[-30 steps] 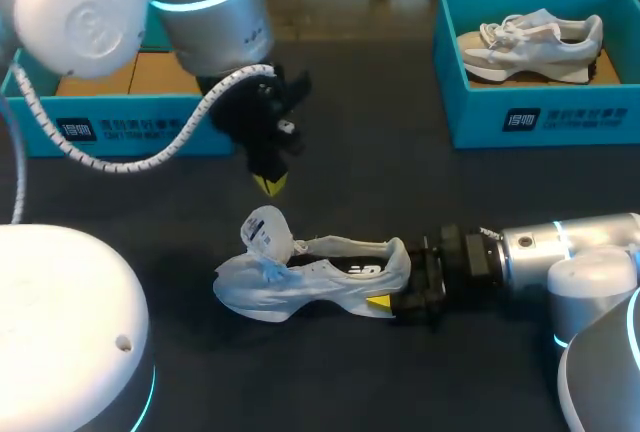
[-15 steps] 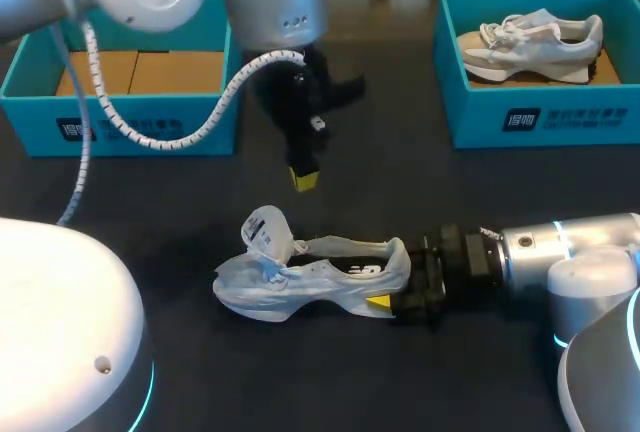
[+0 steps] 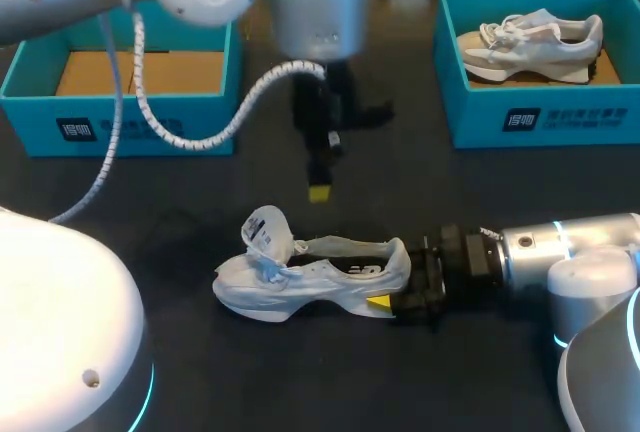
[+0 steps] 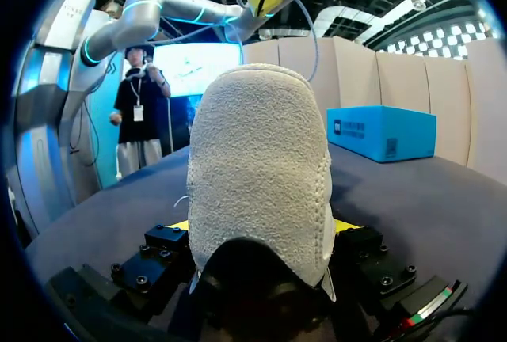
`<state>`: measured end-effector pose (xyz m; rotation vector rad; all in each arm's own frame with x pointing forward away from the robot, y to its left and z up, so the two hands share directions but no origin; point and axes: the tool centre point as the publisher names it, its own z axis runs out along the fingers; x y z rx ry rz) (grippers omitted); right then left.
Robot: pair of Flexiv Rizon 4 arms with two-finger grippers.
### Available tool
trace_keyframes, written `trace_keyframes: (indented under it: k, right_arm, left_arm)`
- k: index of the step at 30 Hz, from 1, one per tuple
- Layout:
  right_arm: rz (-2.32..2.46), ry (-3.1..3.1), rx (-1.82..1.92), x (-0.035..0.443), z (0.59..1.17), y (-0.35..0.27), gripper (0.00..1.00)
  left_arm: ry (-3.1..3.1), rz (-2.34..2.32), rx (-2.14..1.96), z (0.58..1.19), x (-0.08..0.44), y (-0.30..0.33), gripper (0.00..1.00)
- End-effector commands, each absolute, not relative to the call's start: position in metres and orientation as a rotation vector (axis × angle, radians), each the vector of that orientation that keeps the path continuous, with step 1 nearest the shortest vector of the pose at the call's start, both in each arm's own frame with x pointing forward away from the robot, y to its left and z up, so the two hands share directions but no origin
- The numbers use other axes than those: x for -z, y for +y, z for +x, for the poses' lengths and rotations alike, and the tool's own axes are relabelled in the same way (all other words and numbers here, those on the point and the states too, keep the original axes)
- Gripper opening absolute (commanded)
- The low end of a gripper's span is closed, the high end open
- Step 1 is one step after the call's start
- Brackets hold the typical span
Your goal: Take the shoe out of the shoebox, open the shoe tongue, remove and reinsert the insole, then place the shoe into the shoebox
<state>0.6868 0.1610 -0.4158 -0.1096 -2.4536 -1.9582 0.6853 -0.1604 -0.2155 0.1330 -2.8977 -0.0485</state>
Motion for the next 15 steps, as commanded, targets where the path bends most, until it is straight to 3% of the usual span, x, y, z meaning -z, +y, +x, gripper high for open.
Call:
trace_keyframes:
  k: [1, 15]
  right_arm:
    - [-0.110, -2.457, 1.955, 0.4172, 0.6867, 0.1630, 0.00]
    - [-0.110, -2.457, 1.955, 0.4172, 0.6867, 0.1630, 0.00]
  left_arm:
    - [-2.911, -0.005, 0.029, 0.6799, 0.2389, -0.1642, 0.00]
    - [-2.849, -0.116, -0.075, 0.6840, 0.2482, -0.1633, 0.00]
